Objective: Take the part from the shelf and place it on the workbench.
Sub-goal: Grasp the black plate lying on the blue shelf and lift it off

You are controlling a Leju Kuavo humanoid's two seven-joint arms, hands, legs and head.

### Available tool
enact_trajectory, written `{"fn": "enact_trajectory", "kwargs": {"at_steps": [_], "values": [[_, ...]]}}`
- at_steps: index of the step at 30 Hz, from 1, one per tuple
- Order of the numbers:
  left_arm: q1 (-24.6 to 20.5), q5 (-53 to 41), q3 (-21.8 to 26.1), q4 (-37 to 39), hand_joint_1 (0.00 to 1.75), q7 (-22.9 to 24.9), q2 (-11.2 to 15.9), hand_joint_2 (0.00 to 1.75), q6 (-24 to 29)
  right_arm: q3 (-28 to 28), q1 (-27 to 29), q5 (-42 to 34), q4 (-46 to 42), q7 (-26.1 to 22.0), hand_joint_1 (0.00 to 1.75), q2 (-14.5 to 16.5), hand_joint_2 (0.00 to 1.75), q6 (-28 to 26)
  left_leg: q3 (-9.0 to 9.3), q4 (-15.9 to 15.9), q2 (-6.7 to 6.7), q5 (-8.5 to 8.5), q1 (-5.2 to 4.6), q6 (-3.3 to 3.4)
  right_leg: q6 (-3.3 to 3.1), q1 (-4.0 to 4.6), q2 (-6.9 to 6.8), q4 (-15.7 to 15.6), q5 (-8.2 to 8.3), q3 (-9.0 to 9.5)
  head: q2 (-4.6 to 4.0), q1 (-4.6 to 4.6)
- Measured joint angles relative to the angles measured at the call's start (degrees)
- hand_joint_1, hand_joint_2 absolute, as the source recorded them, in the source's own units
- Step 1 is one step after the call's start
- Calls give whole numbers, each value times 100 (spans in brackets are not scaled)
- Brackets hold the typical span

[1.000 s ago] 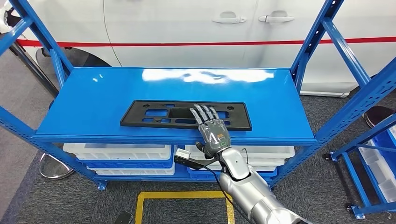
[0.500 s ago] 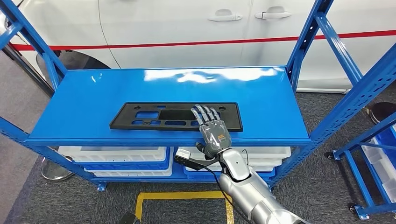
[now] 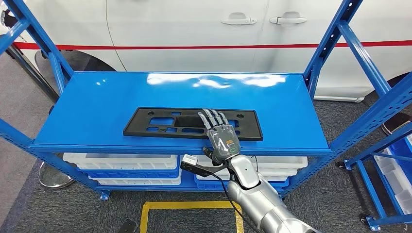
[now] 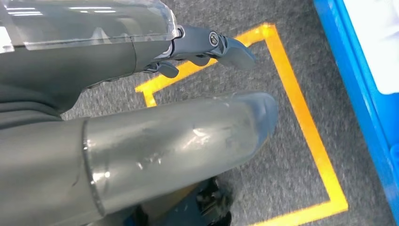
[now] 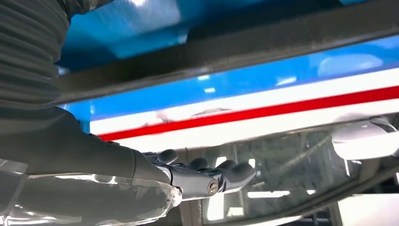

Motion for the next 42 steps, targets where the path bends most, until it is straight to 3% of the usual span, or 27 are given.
{"fn": "enact_trajectory", "kwargs": {"at_steps": [1,2,4,6,11,13,15,16,17,18,20,22,26,27,29,30,31,32,34,36,38,42], "values": [[8,3,1,0,0,0,0,0,9,-25,27,-121,-2,-16,0,-2,175,-10,4,13,-3,-15,-3,3,10,-6,-1,170,8,-119,0,1],[21,8,1,1,0,0,0,0,20,-59,47,-267,-8,-50,0,-3,175,-19,9,33,-7,-34,-3,-2,17,-13,-3,126,126,-132,0,0],[48,16,2,2,0,0,-2,0,45,-149,55,-613,-26,-176,0,-2,175,-27,15,103,-15,-96,4,-33,14,-24,-10,-482,519,114,0,1],[61,18,3,1,0,-2,-3,0,68,-247,47,-930,-37,-303,0,6,175,-37,-12,198,-21,-166,-17,-91,-17,-18,-12,-1039,716,361,0,0],[81,-1,12,1,0,-3,0,0,83,-412,41,-1313,-51,-451,0,21,175,-79,-43,304,-15,-283,-12,-220,-148,-13,5,-1207,724,440,0,-3],[81,-27,13,1,0,-3,1,0,83,-469,24,-1438,-67,-504,0,31,175,-107,-239,756,-11,-553,8,-275,-189,-28,-10,-1227,725,465,0,-3],[89,-45,13,2,0,-1,0,0,82,-514,13,-1507,-73,-542,0,34,175,-124,-584,1460,-11,-848,29,-317,-207,-18,-18,-1228,720,467,0,-2],[95,-50,14,2,0,2,0,0,81,-535,13,-1523,-73,-556,0,34,175,-126,-706,1690,-11,-892,37,-326,-211,-12,-19,-1228,718,468,0,-3],[98,-53,14,2,0,4,1,0,81,-551,15,-1528,-73,-567,0,34,175,-126,-732,1713,-11,-828,39,-325,-212,-10,-18,-1228,718,471,0,-3],[98,-55,15,1,0,7,1,0,81,-564,17,-1524,-74,-574,0,34,175,-128,-661,1540,-11,-675,40,-315,-212,-10,-16,-1227,717,477,0,-3],[85,-64,15,0,0,8,3,0,81,-571,15,-1491,-76,-580,0,35,175,-140,-320,809,-12,-301,34,-273,-205,-7,-11,-1228,716,494,0,-3],[67,-78,14,0,0,7,4,0,77,-571,13,-1444,-76,-579,0,36,175,-154,-80,286,-15,-141,3,-227,-167,2,-7,-1230,725,489,0,-2],[60,-87,13,1,0,4,3,0,64,-572,20,-1417,-77,-576,0,40,175,-159,-16,110,-16,-83,-13,-114,-35,-4,-6,-1233,721,476,0,-2],[57,-86,14,1,0,2,3,0,63,-574,17,-1417,-77,-576,0,40,175,-160,7,60,-10,-50,-3,-77,-14,-2,-8,-1124,639,433,0,0],[45,-76,17,0,0,-2,4,0,58,-580,21,-1418,-76,-576,2,37,175,-163,27,8,3,-14,-3,-29,4,-6,-12,-574,323,188,0,1],[41,-68,20,0,0,-2,4,0,56,-583,33,-1421,-75,-576,15,35,175,-164,20,11,5,-12,-9,-17,6,-8,-13,-213,160,16,0,1],[39,-61,24,0,0,-2,4,0,54,-584,50,-1425,-74,-577,46,32,175,-165,14,17,5,-13,-14,-10,10,-9,-14,68,69,-121,0,0],[40,-61,26,0,0,-3,4,0,55,-584,65,-1428,-73,-578,85,30,175,-164,11,27,4,-18,-17,-8,11,-10,-14,181,81,-177,0,0],[42,-70,28,0,0,-3,3,0,64,-584,77,-1434,-73,-581,151,27,175,-163,8,53,-1,-34,-15,-13,6,-11,-15,-59,310,-57,0,0],[37,-78,28,0,0,-3,0,0,75,-585,71,-1438,-75,-586,167,27,175,-163,3,97,-6,-67,-13,-37,-11,-10,-15,-654,582,250,0,0],[24,-80,30,0,0,-3,-2,0,87,-586,65,-1439,-78,-593,171,30,175,-164,-25,162,-14,-109,-31,-87,-42,5,-12,-1115,691,473,0,-1],[9,-84,32,0,0,-3,0,0,119,-586,68,-1434,-80,-596,170,32,175,-171,-63,212,-14,-161,-33,-193,-149,13,2,-1255,706,515,0,-2]]}}
